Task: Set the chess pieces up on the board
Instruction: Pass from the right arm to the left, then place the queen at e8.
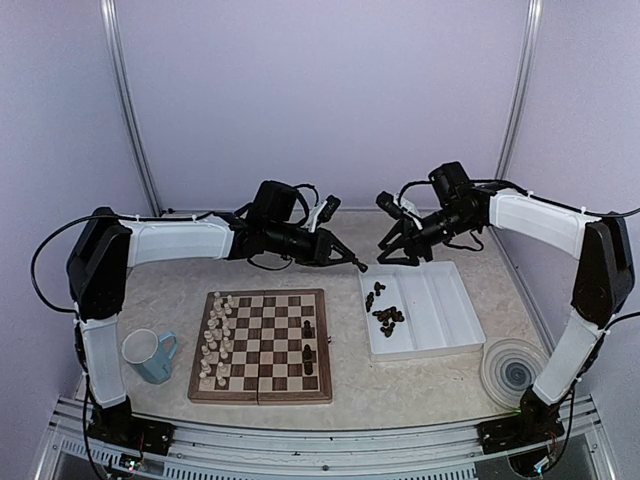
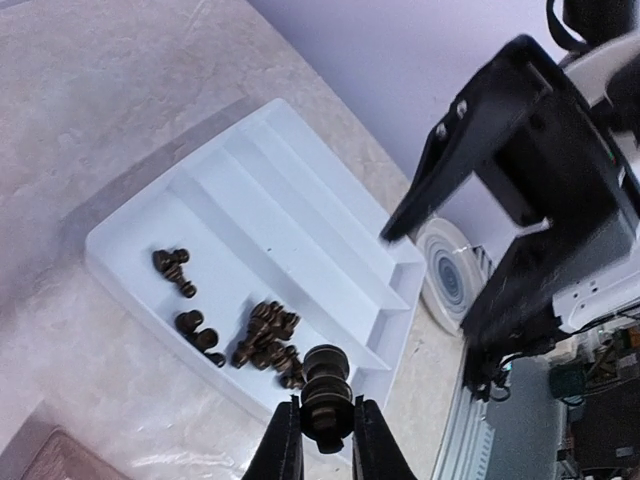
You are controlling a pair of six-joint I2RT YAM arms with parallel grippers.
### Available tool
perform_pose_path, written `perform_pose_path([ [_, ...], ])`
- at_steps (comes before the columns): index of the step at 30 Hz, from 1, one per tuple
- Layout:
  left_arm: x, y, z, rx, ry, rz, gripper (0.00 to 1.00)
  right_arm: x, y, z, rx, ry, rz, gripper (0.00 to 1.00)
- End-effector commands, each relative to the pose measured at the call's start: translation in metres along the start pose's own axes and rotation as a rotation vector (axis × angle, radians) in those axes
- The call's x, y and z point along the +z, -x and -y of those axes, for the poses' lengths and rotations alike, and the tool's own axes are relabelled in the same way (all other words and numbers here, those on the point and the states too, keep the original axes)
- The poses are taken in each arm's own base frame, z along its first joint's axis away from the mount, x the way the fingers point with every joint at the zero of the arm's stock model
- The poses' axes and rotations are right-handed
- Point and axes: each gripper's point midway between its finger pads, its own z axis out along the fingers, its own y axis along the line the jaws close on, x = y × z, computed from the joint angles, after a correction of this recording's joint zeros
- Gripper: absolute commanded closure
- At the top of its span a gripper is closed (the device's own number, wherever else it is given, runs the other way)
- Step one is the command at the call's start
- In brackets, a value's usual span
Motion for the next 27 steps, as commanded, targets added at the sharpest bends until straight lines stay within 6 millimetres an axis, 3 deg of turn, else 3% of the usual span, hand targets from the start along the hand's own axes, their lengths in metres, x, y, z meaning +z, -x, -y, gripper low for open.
perform_pose_path([
  [1,-0.044,0.013,0.010,0.196,0.169,-0.034,0.91,-0.039,-0.016,0.000,0.083,0.058,0.092,0.49],
  [6,-0.071,-0.013,0.013,0.326,0.288,-0.145,0.92,-0.034,-0.062,0.023,0.163,-0.043,0.033,0.48],
  [9,-0.081,-0.033,0.028,0.407,0.332,-0.205,0.93,-0.028,-0.074,0.028,0.189,-0.066,0.016,0.47],
  [17,-0.085,-0.089,0.047,0.444,0.386,-0.328,0.93,-0.019,-0.082,0.031,0.228,-0.041,0.008,0.47],
  [21,-0.086,-0.108,0.040,0.404,0.416,-0.353,0.93,-0.018,-0.083,0.027,0.241,-0.024,0.009,0.47],
  [27,-0.083,-0.121,0.024,0.384,0.479,-0.378,0.93,-0.020,-0.082,0.024,0.242,-0.021,0.011,0.47],
])
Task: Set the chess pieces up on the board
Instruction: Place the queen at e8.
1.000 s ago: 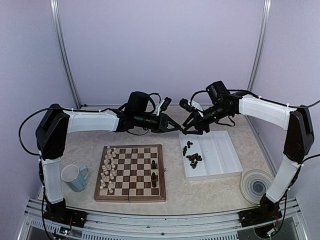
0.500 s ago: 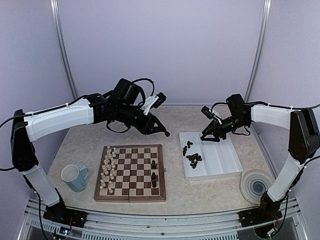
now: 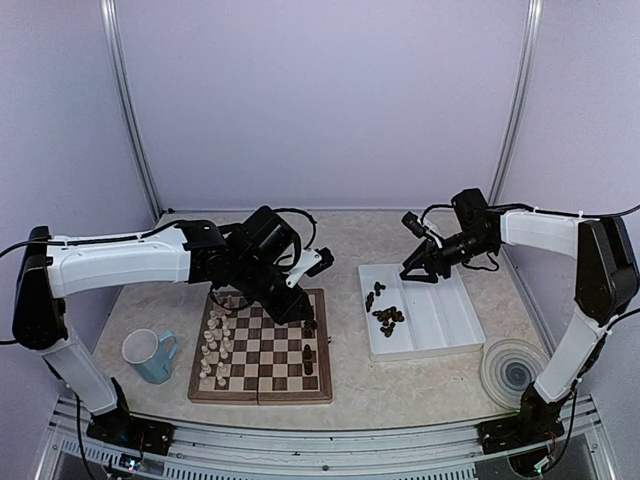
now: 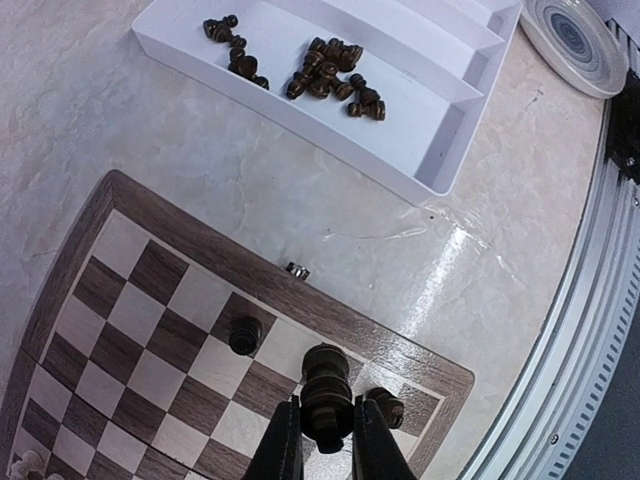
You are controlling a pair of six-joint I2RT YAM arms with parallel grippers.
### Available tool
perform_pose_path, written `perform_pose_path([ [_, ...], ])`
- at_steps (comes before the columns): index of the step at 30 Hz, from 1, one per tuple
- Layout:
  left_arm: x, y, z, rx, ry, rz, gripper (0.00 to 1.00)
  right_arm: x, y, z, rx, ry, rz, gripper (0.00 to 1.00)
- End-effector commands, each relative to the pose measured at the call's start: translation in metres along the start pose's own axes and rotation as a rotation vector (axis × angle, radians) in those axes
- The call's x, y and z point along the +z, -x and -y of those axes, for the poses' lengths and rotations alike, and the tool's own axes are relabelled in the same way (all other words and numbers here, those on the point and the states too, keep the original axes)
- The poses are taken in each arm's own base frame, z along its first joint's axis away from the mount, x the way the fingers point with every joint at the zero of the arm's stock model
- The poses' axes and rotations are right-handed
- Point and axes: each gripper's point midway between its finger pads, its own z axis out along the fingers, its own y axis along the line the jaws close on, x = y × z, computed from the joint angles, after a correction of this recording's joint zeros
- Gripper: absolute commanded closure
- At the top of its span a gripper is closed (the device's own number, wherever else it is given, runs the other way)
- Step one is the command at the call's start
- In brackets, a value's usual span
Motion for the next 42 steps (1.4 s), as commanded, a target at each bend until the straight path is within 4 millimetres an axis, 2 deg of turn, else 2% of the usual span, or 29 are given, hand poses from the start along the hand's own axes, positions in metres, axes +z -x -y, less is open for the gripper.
perform_pose_path([
  [1,0.001,-0.002,-0.005,-0.013,0.064,-0.002,0.93,0.003,-0.001,-0.005,0.011,0.027,0.005,0.47],
  [7,0.017,-0.016,-0.007,-0.013,0.076,-0.062,0.93,0.003,-0.004,-0.006,0.011,0.027,0.000,0.47],
  [24,0.042,-0.035,-0.012,-0.013,0.085,-0.137,0.94,0.008,-0.009,-0.005,0.026,0.049,-0.007,0.47],
  [33,0.051,-0.042,-0.012,-0.010,0.081,-0.159,0.94,0.011,-0.011,-0.005,0.032,0.057,-0.012,0.46],
  [42,0.055,-0.041,-0.013,-0.012,0.085,-0.155,0.91,0.011,-0.012,-0.007,0.034,0.059,-0.019,0.46],
])
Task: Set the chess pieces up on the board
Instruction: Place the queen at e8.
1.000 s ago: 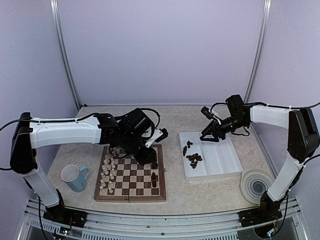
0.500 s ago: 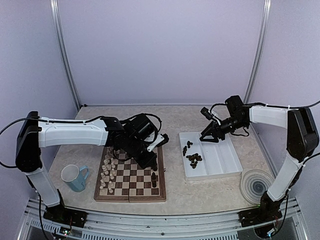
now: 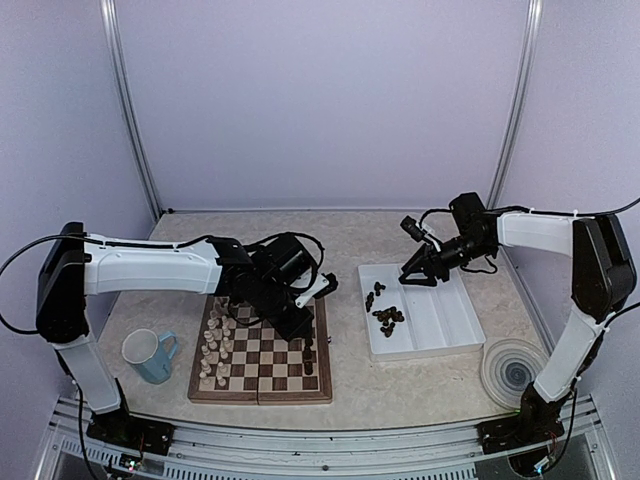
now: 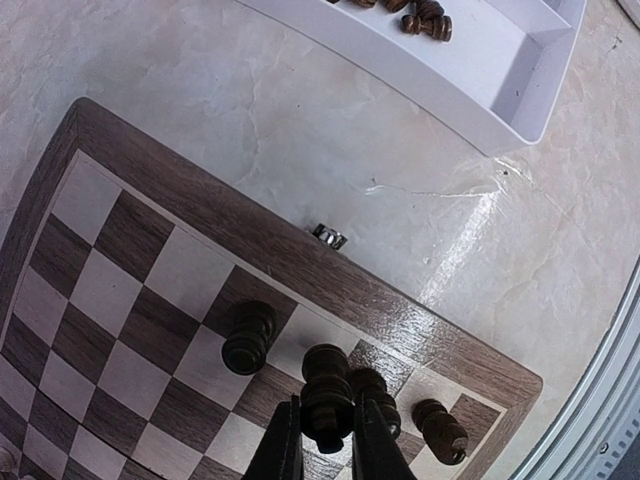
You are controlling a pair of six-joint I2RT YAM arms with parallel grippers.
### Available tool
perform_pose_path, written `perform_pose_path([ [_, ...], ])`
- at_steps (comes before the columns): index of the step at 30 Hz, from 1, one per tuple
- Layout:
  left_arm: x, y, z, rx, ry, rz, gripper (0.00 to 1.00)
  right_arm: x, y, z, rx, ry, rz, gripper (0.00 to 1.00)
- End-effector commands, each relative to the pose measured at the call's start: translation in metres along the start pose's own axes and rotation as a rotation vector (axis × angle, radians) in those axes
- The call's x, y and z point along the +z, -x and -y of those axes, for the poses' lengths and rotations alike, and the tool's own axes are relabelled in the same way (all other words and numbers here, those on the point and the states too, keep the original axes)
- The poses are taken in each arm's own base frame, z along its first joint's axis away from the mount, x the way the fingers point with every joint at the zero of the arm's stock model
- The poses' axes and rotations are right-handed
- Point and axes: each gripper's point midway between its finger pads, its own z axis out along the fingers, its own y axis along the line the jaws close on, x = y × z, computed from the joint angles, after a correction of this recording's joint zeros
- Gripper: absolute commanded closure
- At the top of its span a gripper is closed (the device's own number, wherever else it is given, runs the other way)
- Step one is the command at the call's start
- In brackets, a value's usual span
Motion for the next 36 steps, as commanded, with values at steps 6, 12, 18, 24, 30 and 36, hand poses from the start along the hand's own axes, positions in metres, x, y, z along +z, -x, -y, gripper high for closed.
perform_pose_path([
  [6,0.009,-0.002,0.000,0.011,0.014,-0.009,0.90,0.005,-0.005,-0.007,0.009,0.033,-0.011,0.46],
  [12,0.011,-0.001,0.001,0.009,0.008,-0.009,0.88,0.007,-0.006,-0.007,0.012,0.039,-0.014,0.46],
  [18,0.014,-0.001,0.001,0.009,0.010,-0.014,0.87,0.008,-0.007,-0.007,0.013,0.043,-0.017,0.46],
  [24,0.014,-0.001,-0.001,0.009,0.018,-0.016,0.77,0.009,-0.008,-0.007,0.013,0.045,-0.019,0.46],
  [30,0.009,0.005,0.002,0.003,0.006,-0.003,0.71,0.009,-0.008,-0.007,0.016,0.047,-0.022,0.46],
  [36,-0.016,0.023,0.009,-0.005,-0.022,0.063,0.60,0.009,-0.008,-0.007,0.010,0.048,-0.031,0.46],
])
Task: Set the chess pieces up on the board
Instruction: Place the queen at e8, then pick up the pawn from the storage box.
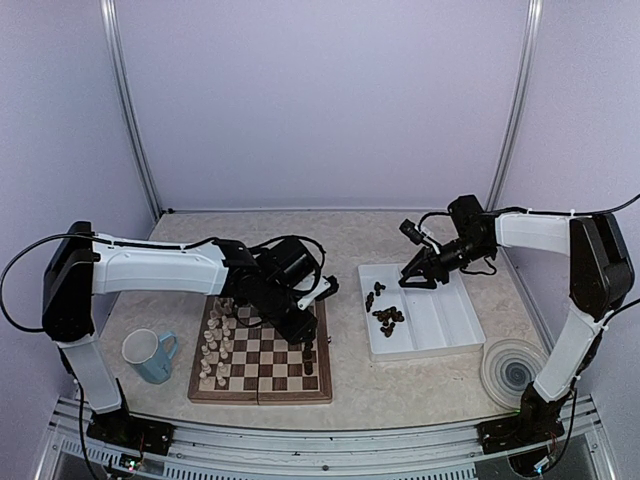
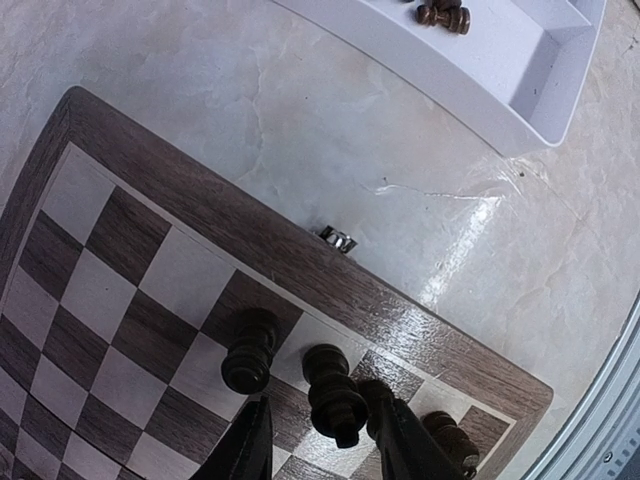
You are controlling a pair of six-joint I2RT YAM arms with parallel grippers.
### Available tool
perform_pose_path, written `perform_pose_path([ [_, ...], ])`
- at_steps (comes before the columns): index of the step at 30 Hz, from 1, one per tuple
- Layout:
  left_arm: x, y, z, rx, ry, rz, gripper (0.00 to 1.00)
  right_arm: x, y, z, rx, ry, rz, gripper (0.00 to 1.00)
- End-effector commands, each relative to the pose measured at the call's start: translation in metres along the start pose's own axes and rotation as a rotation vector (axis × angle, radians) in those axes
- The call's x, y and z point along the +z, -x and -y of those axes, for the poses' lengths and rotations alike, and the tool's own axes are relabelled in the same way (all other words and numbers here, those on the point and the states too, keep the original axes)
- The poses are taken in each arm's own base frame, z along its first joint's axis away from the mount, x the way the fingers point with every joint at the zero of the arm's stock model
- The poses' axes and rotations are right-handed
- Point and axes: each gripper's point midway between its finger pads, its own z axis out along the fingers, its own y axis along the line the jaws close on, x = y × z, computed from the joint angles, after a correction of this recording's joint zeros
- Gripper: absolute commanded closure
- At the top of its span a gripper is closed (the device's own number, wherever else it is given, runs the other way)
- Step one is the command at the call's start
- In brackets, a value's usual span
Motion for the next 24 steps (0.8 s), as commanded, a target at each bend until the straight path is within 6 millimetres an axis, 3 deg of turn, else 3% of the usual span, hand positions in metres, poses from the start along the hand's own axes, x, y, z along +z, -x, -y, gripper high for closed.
perform_pose_path([
  [1,-0.031,0.028,0.012,0.001,-0.038,0.093,0.59,0.003,-0.001,-0.005,-0.003,0.029,-0.015,0.46],
  [9,-0.076,0.054,-0.001,-0.017,-0.029,0.197,0.52,-0.003,-0.002,0.004,-0.052,-0.034,-0.067,0.47],
  [13,-0.099,0.081,-0.015,-0.043,-0.034,0.333,0.50,0.000,-0.008,0.004,-0.083,-0.051,-0.113,0.51],
  [20,-0.124,0.137,-0.023,-0.139,-0.076,0.674,0.47,0.027,-0.035,-0.013,-0.218,-0.053,-0.252,0.55],
  [24,-0.127,0.150,-0.017,-0.174,-0.125,0.776,0.46,0.043,-0.048,-0.013,-0.273,-0.065,-0.308,0.56],
])
